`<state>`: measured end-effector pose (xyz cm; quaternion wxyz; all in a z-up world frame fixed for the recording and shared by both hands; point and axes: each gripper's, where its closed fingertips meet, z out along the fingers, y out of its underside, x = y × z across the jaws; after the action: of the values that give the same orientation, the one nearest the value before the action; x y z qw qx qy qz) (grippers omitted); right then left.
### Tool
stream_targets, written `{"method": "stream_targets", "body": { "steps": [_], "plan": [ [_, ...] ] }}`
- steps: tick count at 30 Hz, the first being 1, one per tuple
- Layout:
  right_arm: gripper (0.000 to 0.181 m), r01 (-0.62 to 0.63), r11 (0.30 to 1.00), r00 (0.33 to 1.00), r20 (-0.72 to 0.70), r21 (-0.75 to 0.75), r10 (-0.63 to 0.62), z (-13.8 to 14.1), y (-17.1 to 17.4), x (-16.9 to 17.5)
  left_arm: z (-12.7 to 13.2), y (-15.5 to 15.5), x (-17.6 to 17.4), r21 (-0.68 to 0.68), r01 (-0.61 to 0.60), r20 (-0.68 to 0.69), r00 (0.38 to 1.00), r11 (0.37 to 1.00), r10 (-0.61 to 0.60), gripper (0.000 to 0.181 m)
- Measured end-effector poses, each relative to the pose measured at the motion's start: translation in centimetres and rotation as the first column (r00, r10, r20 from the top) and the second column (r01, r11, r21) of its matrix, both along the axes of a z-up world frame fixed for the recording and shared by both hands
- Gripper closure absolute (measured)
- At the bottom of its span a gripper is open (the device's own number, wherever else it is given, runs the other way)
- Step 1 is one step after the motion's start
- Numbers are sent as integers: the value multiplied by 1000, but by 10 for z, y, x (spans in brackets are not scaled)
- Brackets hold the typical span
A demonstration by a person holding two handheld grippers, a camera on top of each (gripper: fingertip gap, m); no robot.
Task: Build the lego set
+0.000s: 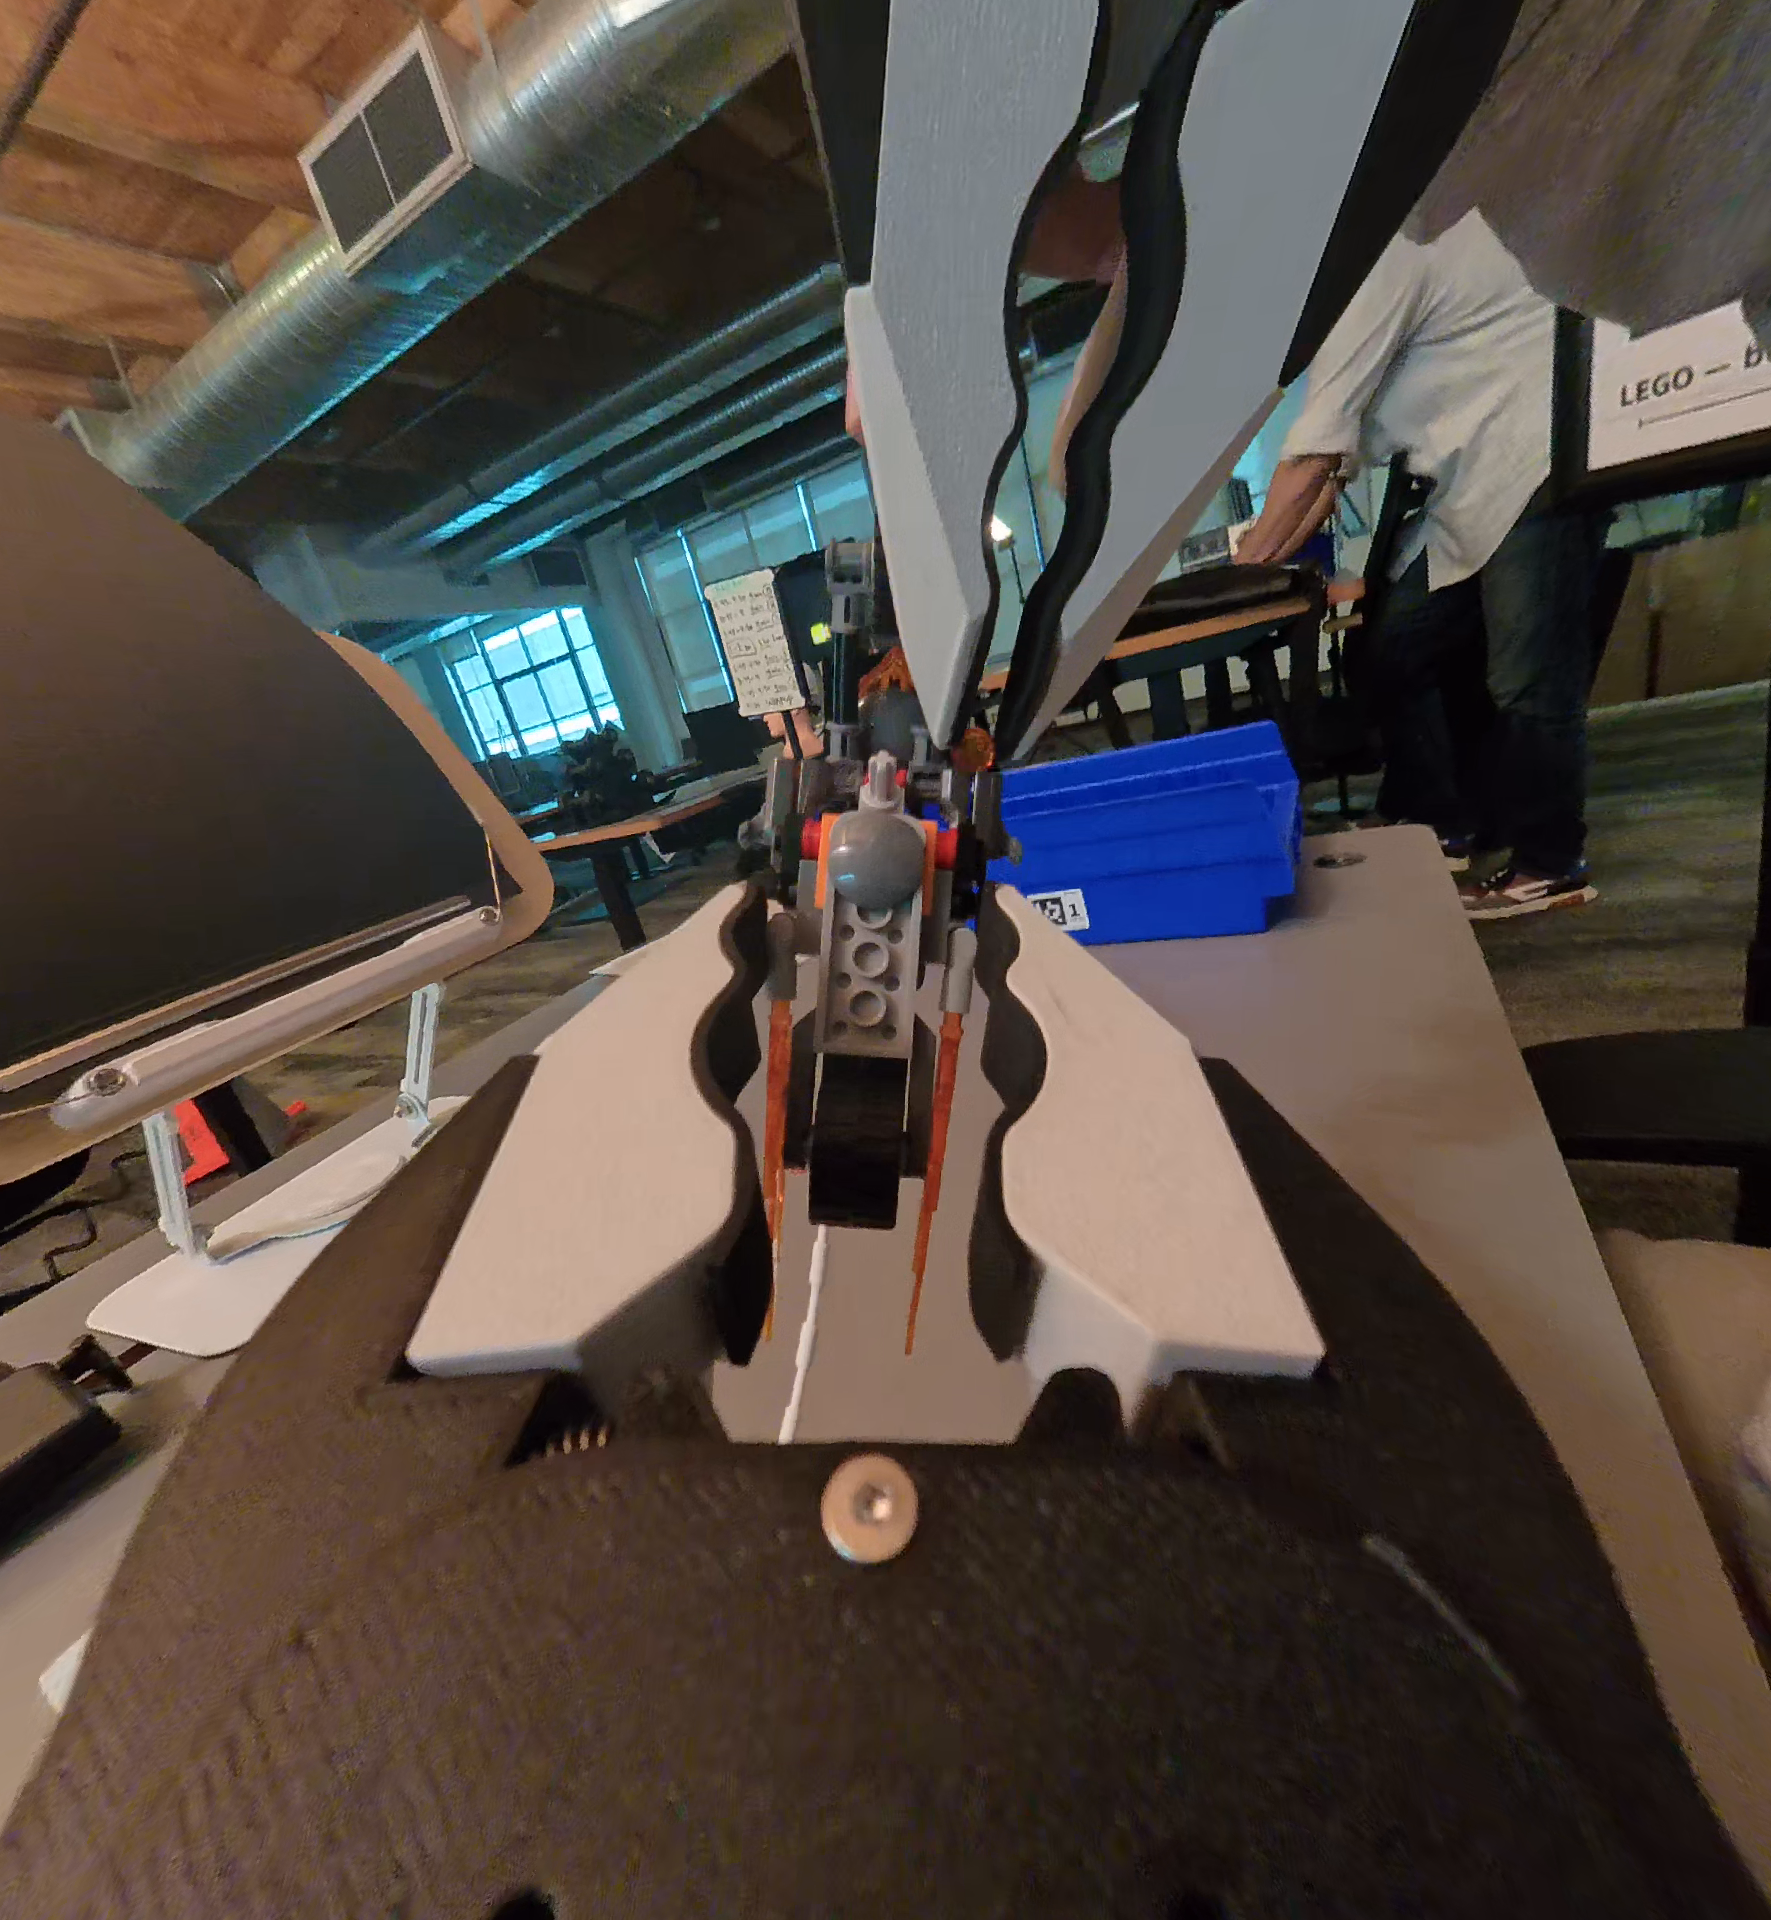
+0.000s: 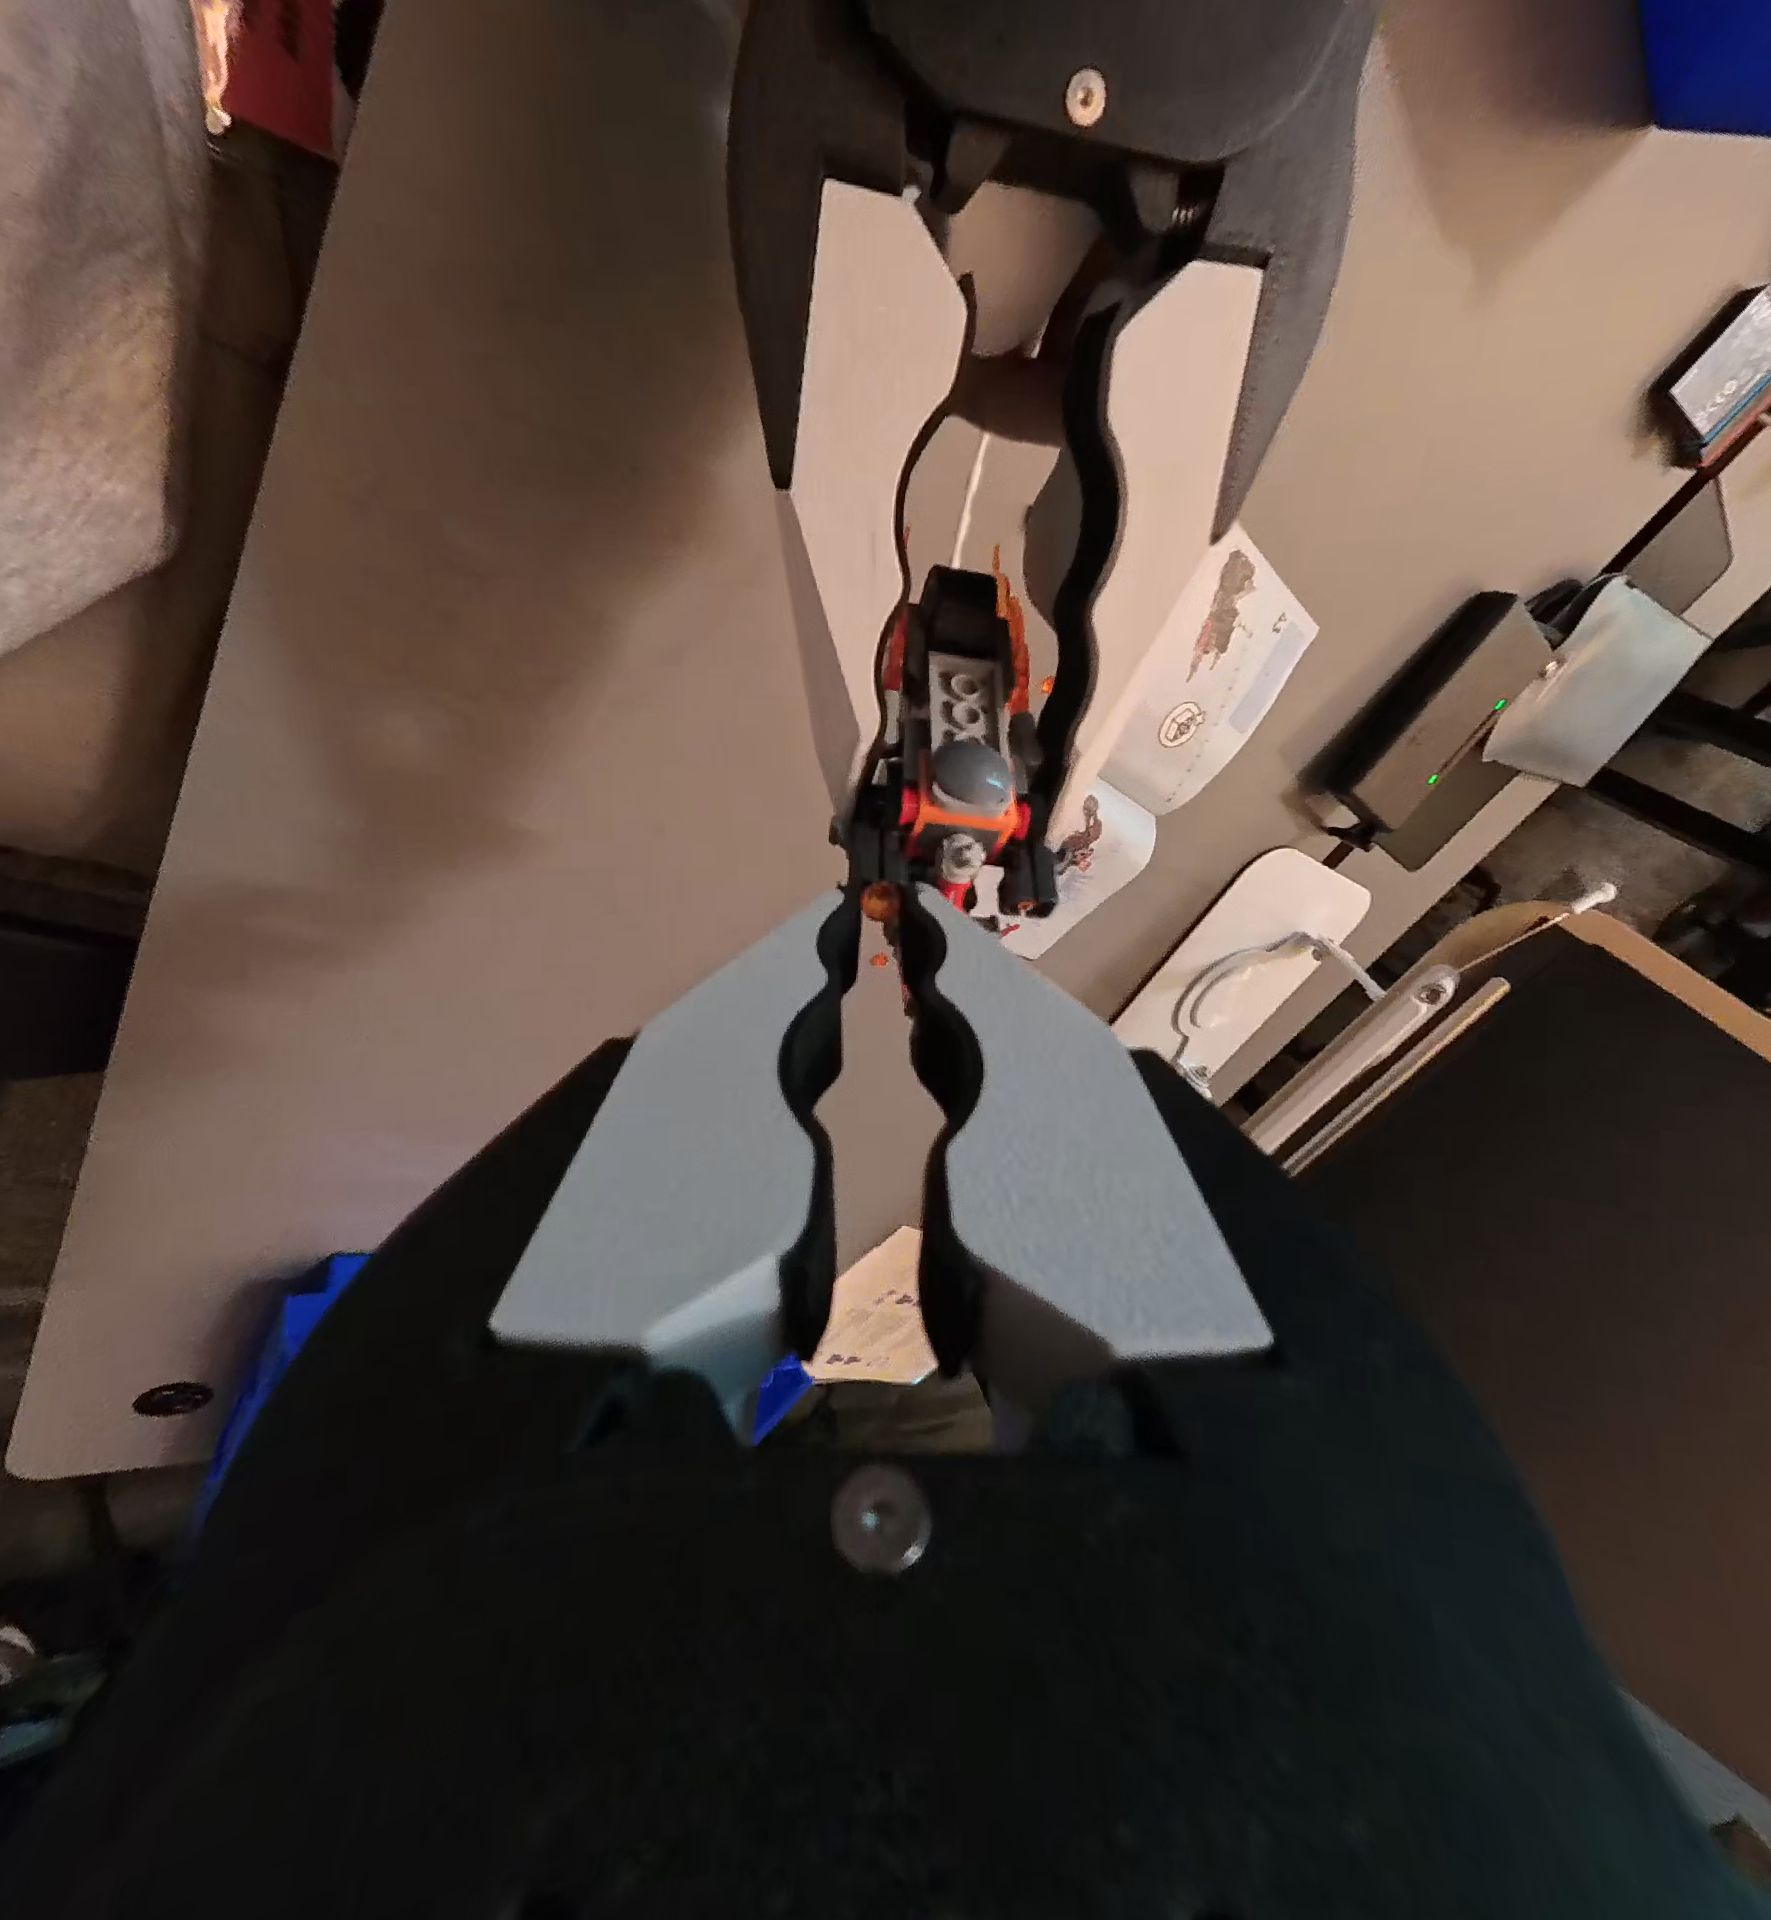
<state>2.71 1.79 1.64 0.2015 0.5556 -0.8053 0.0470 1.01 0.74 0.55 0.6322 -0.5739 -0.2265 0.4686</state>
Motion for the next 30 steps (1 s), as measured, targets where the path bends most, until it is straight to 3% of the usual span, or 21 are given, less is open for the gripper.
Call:
{"method": "stream_targets", "body": {
  "steps": [30],
  "plan": [
    [175,0,1000,994,-111,12,1,5,4,-1,8,1,3,41,5,-32,999,999,-3,145]
  ]
}}
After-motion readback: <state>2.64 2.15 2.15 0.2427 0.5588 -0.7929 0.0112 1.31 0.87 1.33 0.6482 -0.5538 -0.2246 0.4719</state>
